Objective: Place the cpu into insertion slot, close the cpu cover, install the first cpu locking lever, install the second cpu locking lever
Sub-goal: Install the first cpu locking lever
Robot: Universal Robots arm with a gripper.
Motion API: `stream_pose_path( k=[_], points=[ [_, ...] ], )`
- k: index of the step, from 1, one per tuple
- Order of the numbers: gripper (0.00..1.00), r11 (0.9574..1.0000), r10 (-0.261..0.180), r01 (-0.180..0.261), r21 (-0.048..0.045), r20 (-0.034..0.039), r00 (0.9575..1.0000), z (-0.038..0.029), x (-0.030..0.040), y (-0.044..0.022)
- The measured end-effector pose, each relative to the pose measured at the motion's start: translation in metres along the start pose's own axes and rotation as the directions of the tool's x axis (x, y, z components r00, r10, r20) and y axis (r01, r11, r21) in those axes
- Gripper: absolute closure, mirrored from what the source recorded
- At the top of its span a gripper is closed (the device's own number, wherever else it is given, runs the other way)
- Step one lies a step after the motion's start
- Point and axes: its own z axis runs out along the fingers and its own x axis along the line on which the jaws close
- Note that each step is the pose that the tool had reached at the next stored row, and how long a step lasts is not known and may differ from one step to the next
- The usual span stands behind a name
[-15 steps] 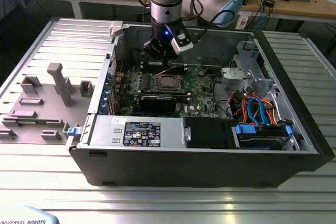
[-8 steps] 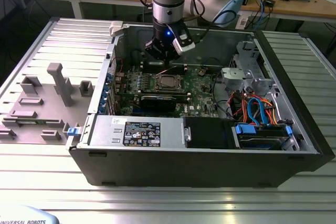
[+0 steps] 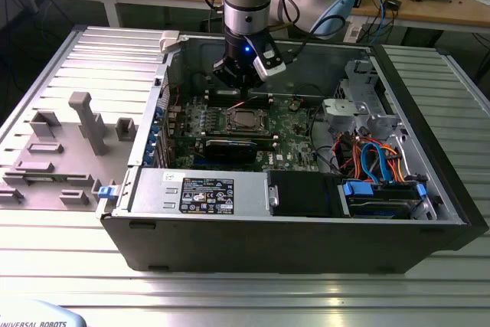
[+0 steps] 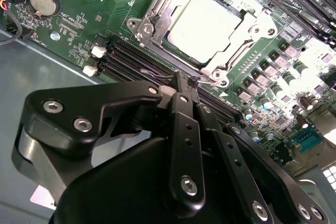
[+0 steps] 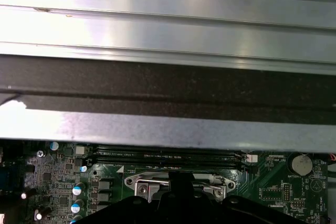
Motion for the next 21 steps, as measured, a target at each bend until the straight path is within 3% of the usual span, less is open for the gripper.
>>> stream_pose_path(
  k=[9, 21],
  points=[
    [0.89, 1.0, 0.0, 0.0, 0.0008, 0.0, 1.0, 0.0004, -0.0021, 0.0043],
    [0.89, 0.9999, 0.01, -0.01, 0.0013, 0.0007, 0.9999, 0.0043, -0.0118, 0.0047]
  ],
)
